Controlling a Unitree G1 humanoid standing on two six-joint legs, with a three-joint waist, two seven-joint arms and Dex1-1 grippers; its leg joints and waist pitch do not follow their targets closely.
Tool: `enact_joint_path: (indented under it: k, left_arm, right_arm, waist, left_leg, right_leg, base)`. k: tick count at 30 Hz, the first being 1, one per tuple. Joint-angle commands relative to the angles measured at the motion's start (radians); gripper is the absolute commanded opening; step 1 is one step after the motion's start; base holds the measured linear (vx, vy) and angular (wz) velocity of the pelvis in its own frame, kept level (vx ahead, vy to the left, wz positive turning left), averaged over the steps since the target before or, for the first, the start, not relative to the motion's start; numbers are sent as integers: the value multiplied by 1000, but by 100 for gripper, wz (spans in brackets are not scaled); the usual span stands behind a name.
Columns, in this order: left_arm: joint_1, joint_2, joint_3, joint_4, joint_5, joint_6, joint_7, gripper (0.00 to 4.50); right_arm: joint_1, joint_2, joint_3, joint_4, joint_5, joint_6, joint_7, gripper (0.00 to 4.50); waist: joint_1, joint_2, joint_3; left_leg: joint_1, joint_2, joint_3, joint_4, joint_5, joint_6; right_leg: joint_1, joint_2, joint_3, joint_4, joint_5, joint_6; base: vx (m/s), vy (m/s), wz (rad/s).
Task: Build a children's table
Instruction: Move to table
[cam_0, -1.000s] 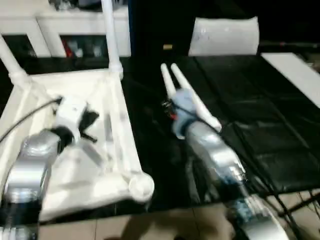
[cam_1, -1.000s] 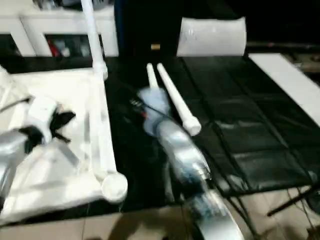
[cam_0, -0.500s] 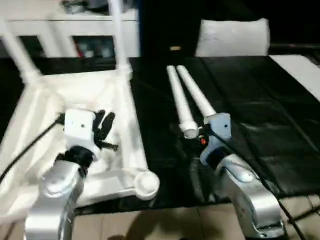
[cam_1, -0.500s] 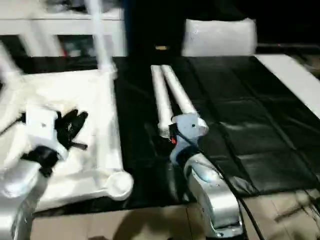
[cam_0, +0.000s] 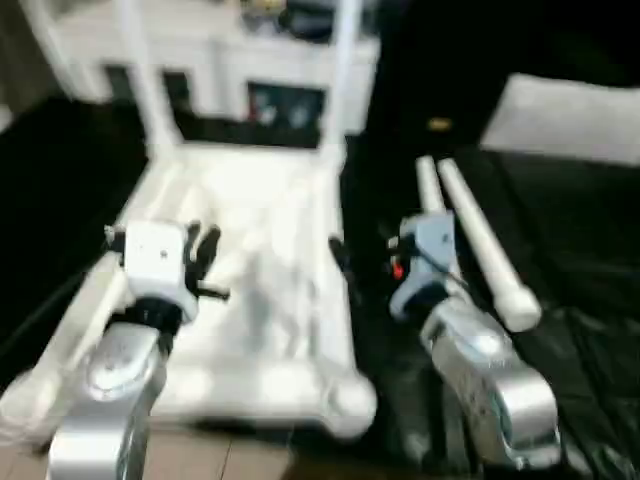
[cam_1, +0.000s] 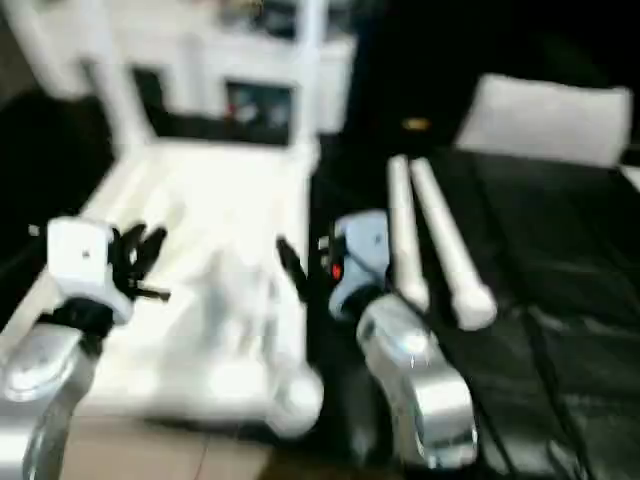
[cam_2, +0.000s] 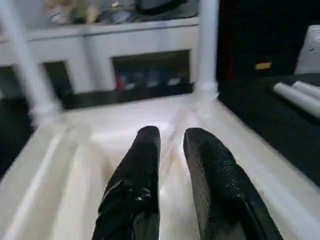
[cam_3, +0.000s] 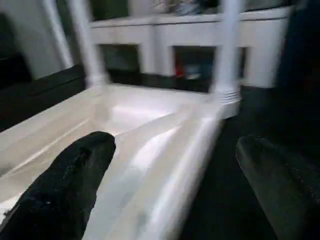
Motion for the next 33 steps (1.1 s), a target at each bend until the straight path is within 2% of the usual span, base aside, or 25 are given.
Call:
enact_joint_path:
  k: [1, 2, 3, 4, 5, 6, 7, 8, 9, 10, 11, 12, 13, 14, 15, 16, 18, 20, 21, 22, 25, 26, 27, 29, 33]
  left_arm:
    - [-1, 12, -16, 15, -10, -1, -22, 101]
    - [-4, 16, -6, 33, -33, -15, -44, 101]
    - [-5, 19, -4, 38, -41, -17, -54, 101]
    - [-8, 29, -7, 39, -43, -12, -67, 120]
    - [-11, 41, -10, 42, -45, -7, -80, 120]
    - [-16, 69, -12, 57, -60, -11, -122, 120]
    - [-17, 82, -19, 59, -57, -10, -134, 120]
    - [-18, 94, -26, 60, -52, -8, -143, 120]
    - [-22, 102, -32, 58, -62, 6, -159, 120]
    - [-25, 105, -35, 56, -72, 18, -172, 120]
    - [-32, 108, -39, 57, -82, 25, -183, 120]
    - [-32, 121, -49, 53, -83, 28, -199, 120]
    - [-30, 140, -65, 44, -86, 36, -223, 120]
    - [-28, 139, -66, 31, -110, 53, -233, 120]
    - [-29, 126, -60, 32, -123, 52, -226, 120]
    - [-29, 126, -59, 33, -123, 51, -226, 120]
    - [-24, 132, -69, 39, -118, 40, -229, 120]
    - [-21, 118, -67, 43, -127, 29, -226, 120]
    - [-21, 122, -75, 40, -130, 33, -239, 120]
    - [-20, 126, -83, 35, -143, 40, -259, 120]
    - [-6, 162, -120, -9, -195, 61, -335, 120]
    - [-6, 162, -120, -9, -195, 61, -335, 120]
    - [-5, 167, -127, -22, -212, 73, -348, 131]
    - [5, 201, -154, -59, -260, 100, -412, 159]
    - [20, 248, -200, -90, -290, 131, -484, 159]
  right_arm:
    - [-5, -1, -34, 3, -15, 25, -42, 450]
    - [-9, -2, -48, 5, -31, 24, -65, 450]
    - [-12, -4, -55, 5, -34, 24, -69, 450]
    - [-17, -8, -63, 2, -30, 30, -67, 450]
    - [-24, -10, -71, 1, -25, 41, -66, 450]
    - [-69, -22, -126, 26, -47, 154, -132, 450]
    - [-81, -26, -138, 35, -53, 176, -146, 450]
    - [-89, -29, -146, 41, -57, 187, -154, 450]
    - [-112, -35, -163, 66, -61, 211, -173, 450]
    - [-133, -41, -176, 92, -65, 231, -190, 450]
    - [-162, -53, -189, 132, -74, 261, -211, 450]
    - [-177, -61, -191, 152, -78, 266, -212, 450]
    - [-200, -73, -192, 180, -82, 269, -210, 450]
    - [-228, -86, -196, 213, -91, 275, -207, 450]
    - [-241, -89, -203, 223, -89, 286, -208, 450]
    - [-242, -89, -204, 223, -89, 287, -209, 450]
    - [-249, -92, -211, 216, -90, 317, -217, 450]
    - [-245, -101, -217, 213, -94, 354, -229, 450]
    - [-245, -104, -225, 219, -96, 370, -240, 450]
    - [-246, -114, -226, 227, -100, 386, -244, 450]
    - [-259, -132, -253, 257, -93, 441, -244, 450]
    - [-259, -132, -253, 257, -93, 441, -244, 450]
    - [-262, -138, -255, 265, -92, 456, -234, 450]
    - [-272, -152, -252, 277, -104, 527, -233, 450]
    - [-243, -162, -254, 247, -111, 620, -251, 450]
  waist:
    - [64, -1, -74]
    - [87, -5, -65]
    - [100, -9, -63]
    - [112, 10, -55]
    - [107, 70, -43]
    - [98, 114, -46]
    - [97, 110, -55]
    - [102, 110, -45]
    - [105, 108, -42]
    - [109, 98, -33]
    - [110, 86, -23]
    - [107, 79, -20]
    - [107, 72, -18]
    - [103, 68, -17]
    - [100, 59, -16]
    - [99, 62, -16]
    - [94, 58, -19]
    - [94, 55, -24]
    - [95, 58, -28]
    - [97, 62, -34]
    - [101, 64, -36]
    - [98, 56, -37]
    - [100, 60, -38]
    - [98, 57, -35]
    - [100, 56, -31]
  left_leg:
    - [-146, 24, -70, 91, 234, 104]
    - [-185, 76, -109, 66, 349, 34]
    - [-187, 80, -111, 47, 378, 5]
    - [-177, 78, -103, -11, 447, -28]
    - [-156, 84, -85, -97, 597, -72]
    - [-156, 130, -93, -86, 668, -81]
    - [-131, 166, -96, -79, 686, -77]
    - [-126, 179, -96, -95, 594, -94]
    - [-136, 163, -83, -97, 518, -115]
    - [-150, 144, -65, -114, 317, -174]
    - [-151, 139, -55, -129, 112, -208]
    - [-150, 135, -50, -136, 26, -207]
    - [-144, 132, -40, -140, -64, -183]
    - [-145, 133, -34, -143, -82, -162]
    - [-147, 134, -30, -143, -79, -152]
    - [-151, 136, -26, -144, -61, -140]
    - [-159, 137, -20, -145, -17, -127]
    - [-158, 139, -14, -141, 31, -125]
    - [-159, 141, -13, -139, 69, -126]
    - [-163, 142, -12, -139, 104, -135]
    - [-160, 143, -10, -136, 122, -143]
    - [-162, 143, -8, -136, 128, -142]
    - [-163, 143, -7, -135, 140, -142]
    - [-164, 142, -4, -135, 147, -139]
    - [-160, 143, 0, -136, 118, -144]
  right_leg:
    - [228, -233, 252, -96, 707, -401]
    - [225, -180, 227, -47, 1278, -428]
    - [214, -146, 207, -37, 1495, -405]
    - [168, -60, 139, -42, 1532, -348]
    - [116, 37, 54, -45, 1106, -257]
    - [99, 73, 30, -34, 634, -184]
    - [79, 63, 33, -46, 449, -161]
    - [77, 34, 49, -69, 232, -144]
    - [87, 29, 52, -82, 196, -146]
    - [99, 23, 60, -96, 126, -142]
    - [99, 18, 69, -107, 10, -130]
    - [100, 18, 72, -114, -69, -124]
    - [94, 10, 80, -130, -216, -109]
    - [91, 3, 84, -138, -314, -98]
    - [90, 2, 85, -143, -343, -94]
    - [89, -1, 86, -148, -377, -85]
    - [91, 0, 84, -150, -385, -65]
    - [88, 3, 84, -150, -343, -57]
    - [89, 5, 84, -144, -280, -66]
    - [91, 10, 81, -133, -167, -86]
    - [90, 14, 79, -124, -72, -102]
    - [92, 16, 79, -123, -55, -105]
    - [94, 15, 77, -118, -33, -111]
    - [94, 16, 77, -120, -24, -117]
    - [90, 15, 78, -124, -95, -106]
  base:
    - [211, -2, 26]
    - [186, 32, 35]
    - [-28, -36, 19]
    - [-28, -36, 19]
    - [-213, -87, -4]
    - [-122, -40, -8]
    - [-122, -40, -8]
    - [0, 0, 0]
    - [0, 0, 0]
    - [0, 0, 0]
    - [-74, 37, 1]
    - [-82, 2, 3]
    - [-82, 2, 3]
    - [-72, -21, 1]
    - [-58, -33, -2]
    - [-58, -33, -2]
    - [-26, -19, -2]
    - [0, 0, 0]
    - [0, 0, 0]
    - [0, 0, 0]
    - [0, 0, 0]
    - [0, 0, 0]
    - [0, 0, 0]
    - [0, 0, 0]
    - [0, 0, 0]
